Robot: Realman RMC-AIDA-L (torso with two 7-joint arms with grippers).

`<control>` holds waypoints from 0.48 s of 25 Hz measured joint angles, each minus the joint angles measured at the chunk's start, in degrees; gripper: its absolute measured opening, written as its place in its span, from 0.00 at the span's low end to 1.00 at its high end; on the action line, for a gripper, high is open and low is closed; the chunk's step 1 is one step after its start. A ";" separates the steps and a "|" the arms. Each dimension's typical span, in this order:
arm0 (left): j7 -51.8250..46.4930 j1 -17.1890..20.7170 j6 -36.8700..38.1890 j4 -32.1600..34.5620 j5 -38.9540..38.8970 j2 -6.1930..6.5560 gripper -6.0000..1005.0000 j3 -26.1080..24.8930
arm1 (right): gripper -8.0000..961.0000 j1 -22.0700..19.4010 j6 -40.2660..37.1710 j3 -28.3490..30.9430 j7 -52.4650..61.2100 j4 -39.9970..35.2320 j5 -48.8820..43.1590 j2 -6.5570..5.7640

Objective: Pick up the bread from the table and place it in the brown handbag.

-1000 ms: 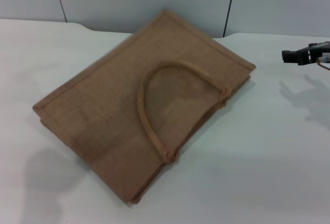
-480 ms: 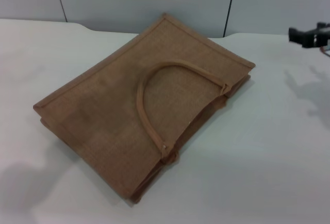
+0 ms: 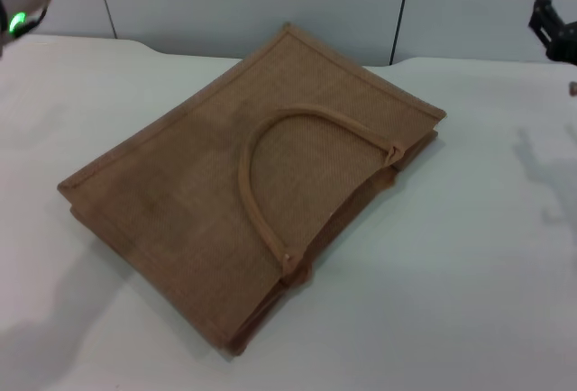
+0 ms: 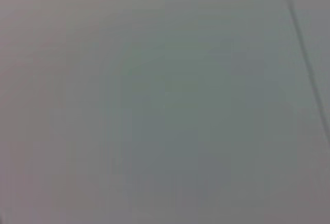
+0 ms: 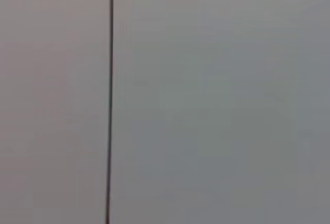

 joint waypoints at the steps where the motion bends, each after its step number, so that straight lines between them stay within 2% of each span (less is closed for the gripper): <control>1: 1.75 0.49 0.75 -1.39 -2.41 0.00 0.84 0.49 | 0.76 -0.13 -4.44 -1.88 1.10 1.65 0.32 -0.02; 5: 10.27 0.03 1.31 -10.26 -14.68 0.01 0.83 0.80 | 0.76 0.86 -24.78 -8.37 8.63 12.98 0.50 0.00; 8: 17.97 -0.73 0.70 -16.99 -23.03 0.00 0.82 1.12 | 0.76 5.07 -38.04 -13.23 13.48 26.40 1.05 0.20; 10: 23.20 -1.16 0.39 -20.72 -26.98 0.00 0.82 1.85 | 0.76 7.84 -42.85 -16.30 17.28 33.97 2.44 0.42; 12: 28.07 -1.62 0.08 -23.66 -29.78 0.00 0.81 2.65 | 0.76 8.95 -43.23 -17.90 20.46 36.98 3.52 0.40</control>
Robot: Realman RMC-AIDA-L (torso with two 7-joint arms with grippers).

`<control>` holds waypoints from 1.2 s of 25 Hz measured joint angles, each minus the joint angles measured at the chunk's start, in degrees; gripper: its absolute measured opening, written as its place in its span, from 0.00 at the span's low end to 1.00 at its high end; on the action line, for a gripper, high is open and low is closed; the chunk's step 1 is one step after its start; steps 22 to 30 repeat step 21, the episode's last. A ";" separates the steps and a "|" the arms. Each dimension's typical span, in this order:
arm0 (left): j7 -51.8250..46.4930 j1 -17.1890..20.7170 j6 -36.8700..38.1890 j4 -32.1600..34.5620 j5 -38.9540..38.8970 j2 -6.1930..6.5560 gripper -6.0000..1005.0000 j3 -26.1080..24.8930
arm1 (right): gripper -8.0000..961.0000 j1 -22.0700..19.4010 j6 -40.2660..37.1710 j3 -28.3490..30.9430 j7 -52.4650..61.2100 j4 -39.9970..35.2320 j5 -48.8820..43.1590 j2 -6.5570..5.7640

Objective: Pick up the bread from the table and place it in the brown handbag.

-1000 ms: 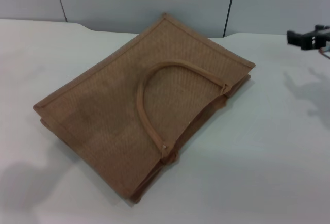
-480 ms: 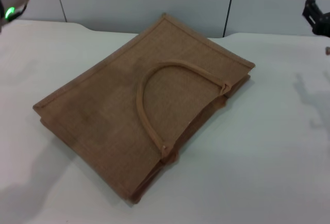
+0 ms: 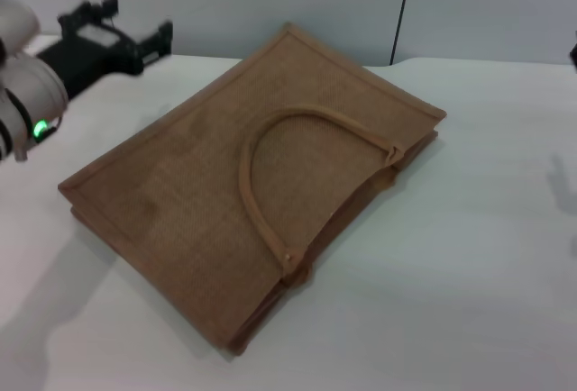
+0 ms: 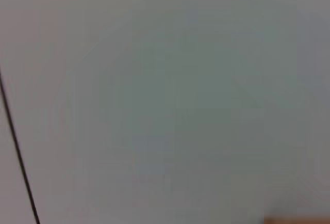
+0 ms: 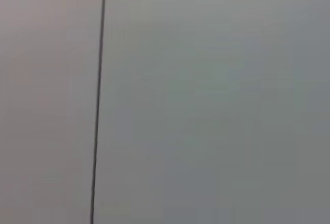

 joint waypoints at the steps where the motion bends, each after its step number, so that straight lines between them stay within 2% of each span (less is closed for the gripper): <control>1: 3.60 -0.41 -0.46 -2.16 -1.84 -0.06 0.81 0.40 | 0.76 0.27 0.83 -0.57 1.64 0.94 0.43 -0.09; 4: 12.70 -1.52 -2.51 -7.76 -6.69 -0.36 0.80 0.74 | 0.76 0.89 3.62 -0.75 2.99 2.25 0.66 -0.17; 11: 23.48 -3.27 -9.25 -16.24 -18.18 -0.39 0.78 1.93 | 0.76 1.76 8.92 -0.84 3.24 4.23 0.72 0.02; 16: 24.27 -3.36 -11.22 -18.27 -18.86 -0.30 0.77 1.97 | 0.76 1.78 9.16 -0.88 3.28 3.94 0.72 0.05; 18: 24.30 -3.37 -11.40 -18.55 -18.91 -0.23 0.62 1.99 | 0.76 1.80 9.18 -0.93 3.31 3.94 0.72 0.06; 30: 24.33 -3.37 -11.43 -18.66 -18.94 -0.19 0.62 2.01 | 0.76 1.81 9.20 -0.98 3.32 3.95 0.72 0.04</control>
